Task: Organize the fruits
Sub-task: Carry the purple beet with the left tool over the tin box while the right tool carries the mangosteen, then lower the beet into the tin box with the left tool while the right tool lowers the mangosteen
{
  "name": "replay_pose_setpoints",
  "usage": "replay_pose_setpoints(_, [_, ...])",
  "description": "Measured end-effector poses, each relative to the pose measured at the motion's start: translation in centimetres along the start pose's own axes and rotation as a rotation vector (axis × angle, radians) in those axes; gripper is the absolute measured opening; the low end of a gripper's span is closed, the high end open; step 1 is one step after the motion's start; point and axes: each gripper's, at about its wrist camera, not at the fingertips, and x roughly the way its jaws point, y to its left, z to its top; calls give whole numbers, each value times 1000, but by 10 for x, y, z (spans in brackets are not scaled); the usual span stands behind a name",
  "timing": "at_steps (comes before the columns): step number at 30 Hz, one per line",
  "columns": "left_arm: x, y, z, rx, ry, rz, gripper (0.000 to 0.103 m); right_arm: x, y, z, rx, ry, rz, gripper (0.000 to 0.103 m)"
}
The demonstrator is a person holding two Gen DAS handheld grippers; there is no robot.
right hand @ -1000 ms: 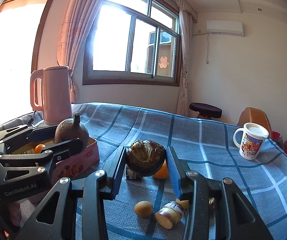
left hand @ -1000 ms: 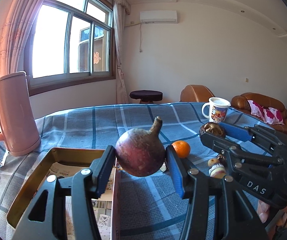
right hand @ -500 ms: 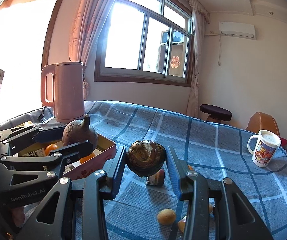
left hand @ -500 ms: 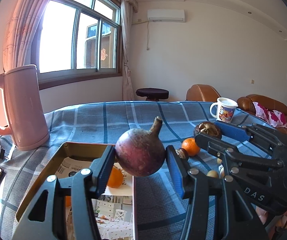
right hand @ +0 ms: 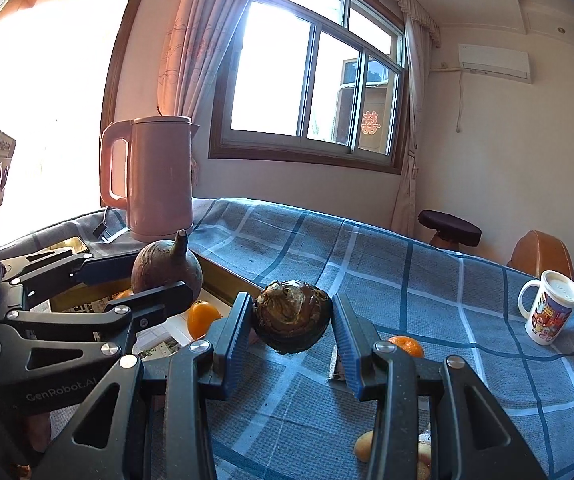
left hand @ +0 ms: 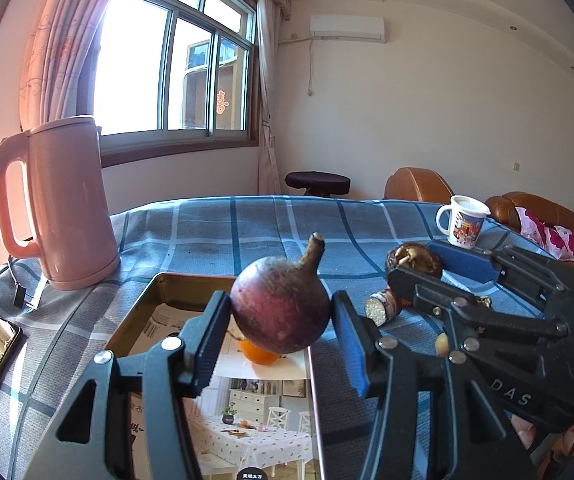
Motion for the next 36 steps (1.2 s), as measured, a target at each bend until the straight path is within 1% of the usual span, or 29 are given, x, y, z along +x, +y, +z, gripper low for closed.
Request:
replay_pose_setpoints(22, [-3, 43, -2, -53, 30, 74, 54, 16, 38, 6, -59, 24, 88, 43])
replay_pose_setpoints(28, [-4, 51, -2, -59, 39, 82, 54, 23, 47, 5, -66, 37, 111, 43])
replay_pose_setpoints(36, [-3, 62, -4, -76, 70, 94, 54, 32, 57, 3, -76, 66, 146, 43])
